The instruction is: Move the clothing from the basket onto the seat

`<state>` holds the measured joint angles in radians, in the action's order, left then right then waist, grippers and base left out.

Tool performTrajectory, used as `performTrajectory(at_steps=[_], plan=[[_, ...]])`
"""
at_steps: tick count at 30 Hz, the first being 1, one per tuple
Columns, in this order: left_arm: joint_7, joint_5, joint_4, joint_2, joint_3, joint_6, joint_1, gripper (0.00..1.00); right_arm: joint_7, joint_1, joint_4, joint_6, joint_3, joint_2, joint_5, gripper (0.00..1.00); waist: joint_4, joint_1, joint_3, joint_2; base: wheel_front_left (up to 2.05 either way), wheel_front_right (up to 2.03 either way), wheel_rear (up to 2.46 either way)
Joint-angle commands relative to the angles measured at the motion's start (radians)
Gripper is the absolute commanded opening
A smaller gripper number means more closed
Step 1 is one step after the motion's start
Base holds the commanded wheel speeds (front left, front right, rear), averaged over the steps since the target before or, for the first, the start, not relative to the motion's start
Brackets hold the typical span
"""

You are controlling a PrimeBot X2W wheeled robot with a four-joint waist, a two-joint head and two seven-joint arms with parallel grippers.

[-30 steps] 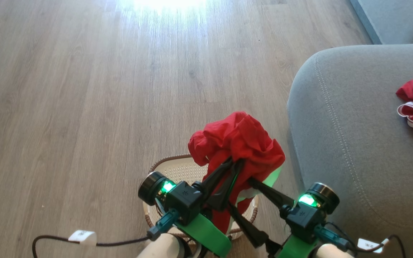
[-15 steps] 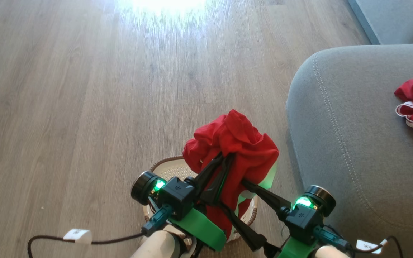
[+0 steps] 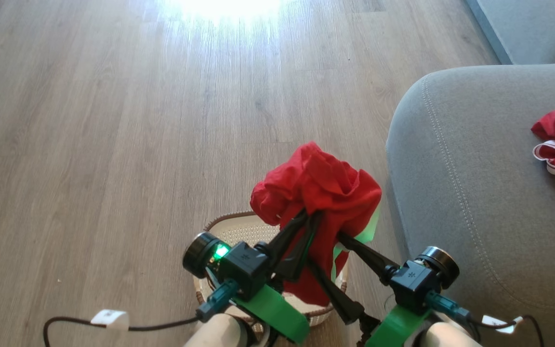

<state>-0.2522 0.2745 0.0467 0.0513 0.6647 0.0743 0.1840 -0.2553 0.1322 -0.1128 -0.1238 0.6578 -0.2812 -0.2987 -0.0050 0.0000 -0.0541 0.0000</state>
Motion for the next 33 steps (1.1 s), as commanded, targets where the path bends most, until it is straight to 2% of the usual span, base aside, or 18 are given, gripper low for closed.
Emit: performTrajectory(at_steps=[1, 19, 21, 33], plan=[[-0.010, 0.005, -0.042, -0.001, -0.024, 0.003, 0.041, 0.00, -0.006, 0.022, 0.022, -0.007, -0.003, 0.013, 0.006, 1.00, 0.001, 0.0000, 0.000, 0.0000, 0.00, 0.00, 0.00], [-0.010, 0.018, -0.039, -0.001, 0.069, -0.033, 0.039, 0.00, -0.006, 0.086, -0.099, -0.007, -0.079, 0.116, 0.145, 1.00, 0.023, 0.0000, 0.014, 0.0000, 0.00, 0.00, 0.00], [-0.010, 0.019, -0.038, -0.001, 0.072, -0.033, 0.040, 0.00, -0.006, 0.086, -0.111, -0.007, -0.094, 0.134, 0.142, 0.00, 0.025, 0.0000, 0.014, 0.0000, 0.00, 0.00, 0.00], [-0.010, 0.022, -0.028, -0.001, 0.042, -0.024, 0.040, 0.00, -0.006, 0.068, -0.074, -0.007, -0.181, 0.168, 0.123, 0.00, 0.029, 0.0000, 0.016, 0.0000, 0.00, 0.00, 0.00]])
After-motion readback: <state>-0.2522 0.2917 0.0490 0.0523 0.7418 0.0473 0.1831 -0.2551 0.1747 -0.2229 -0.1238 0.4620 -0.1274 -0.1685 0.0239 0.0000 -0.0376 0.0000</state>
